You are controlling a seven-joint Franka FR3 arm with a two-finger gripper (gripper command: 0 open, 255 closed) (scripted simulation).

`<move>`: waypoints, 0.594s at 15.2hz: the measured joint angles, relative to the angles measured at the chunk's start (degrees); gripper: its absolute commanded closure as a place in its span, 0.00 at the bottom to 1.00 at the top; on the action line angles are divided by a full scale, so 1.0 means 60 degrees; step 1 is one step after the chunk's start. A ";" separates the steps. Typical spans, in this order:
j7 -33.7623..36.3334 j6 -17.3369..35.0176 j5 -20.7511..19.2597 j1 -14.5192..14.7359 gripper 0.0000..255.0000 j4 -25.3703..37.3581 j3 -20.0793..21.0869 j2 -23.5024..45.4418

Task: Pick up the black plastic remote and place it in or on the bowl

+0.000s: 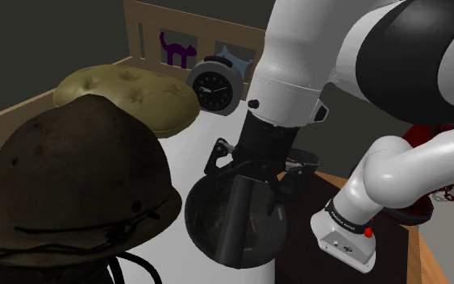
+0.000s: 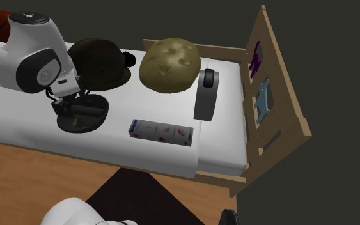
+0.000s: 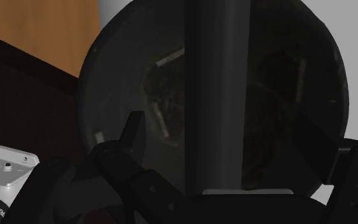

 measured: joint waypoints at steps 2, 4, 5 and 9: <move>0.0069 -0.0546 -0.0173 -0.0005 0.00 0.0398 -0.0308 -0.0108; 0.0081 -0.0715 -0.0234 -0.0018 0.00 0.0525 -0.0406 -0.0125; 0.0086 -0.0751 -0.0248 -0.0021 0.00 0.0557 -0.0423 -0.0126; 0.0093 -0.0784 -0.0262 -0.0027 0.00 0.0590 -0.0435 -0.0119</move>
